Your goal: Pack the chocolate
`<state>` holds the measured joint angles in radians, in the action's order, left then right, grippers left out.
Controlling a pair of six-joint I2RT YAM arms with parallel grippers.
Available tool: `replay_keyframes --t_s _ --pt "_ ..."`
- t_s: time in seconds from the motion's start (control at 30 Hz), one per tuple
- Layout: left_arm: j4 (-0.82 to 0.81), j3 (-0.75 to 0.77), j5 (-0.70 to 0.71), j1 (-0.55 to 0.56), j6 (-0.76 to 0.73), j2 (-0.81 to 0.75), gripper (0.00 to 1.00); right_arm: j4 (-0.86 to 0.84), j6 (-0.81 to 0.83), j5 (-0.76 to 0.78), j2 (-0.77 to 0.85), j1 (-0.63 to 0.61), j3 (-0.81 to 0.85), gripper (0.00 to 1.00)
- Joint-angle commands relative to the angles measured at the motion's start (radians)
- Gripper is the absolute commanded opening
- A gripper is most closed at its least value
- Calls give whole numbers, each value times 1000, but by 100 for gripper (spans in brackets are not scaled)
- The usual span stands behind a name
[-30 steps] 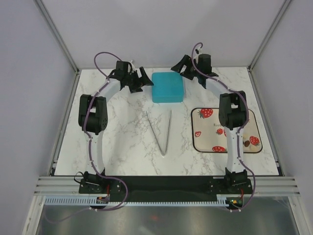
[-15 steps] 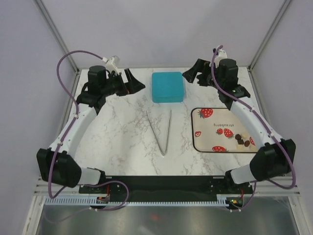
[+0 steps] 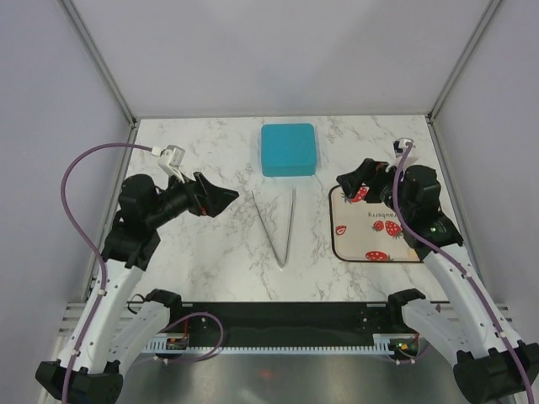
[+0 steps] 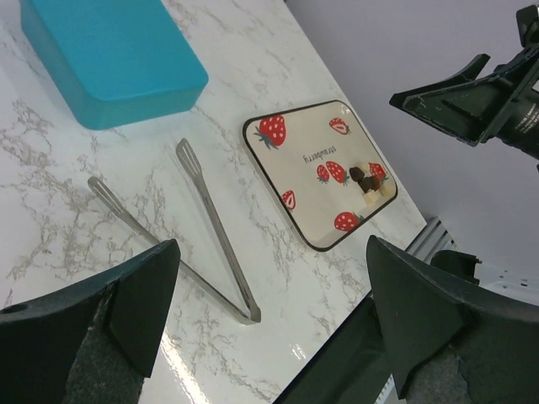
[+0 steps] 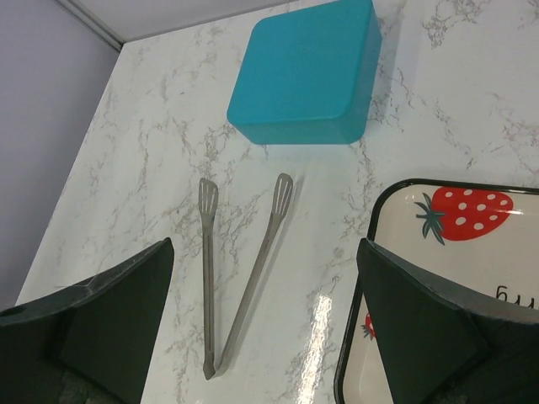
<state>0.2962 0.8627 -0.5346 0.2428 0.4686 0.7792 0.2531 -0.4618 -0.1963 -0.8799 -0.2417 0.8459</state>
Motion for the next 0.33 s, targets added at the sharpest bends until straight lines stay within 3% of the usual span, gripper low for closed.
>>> replay_keyframes --t_s 0.0,0.3 --pt "-34 10 -33 0 1 -32 100 -15 25 11 53 1 -7 98" --pt "-34 38 -8 1 7 -69 100 8 34 23 96 -1 -15 98"
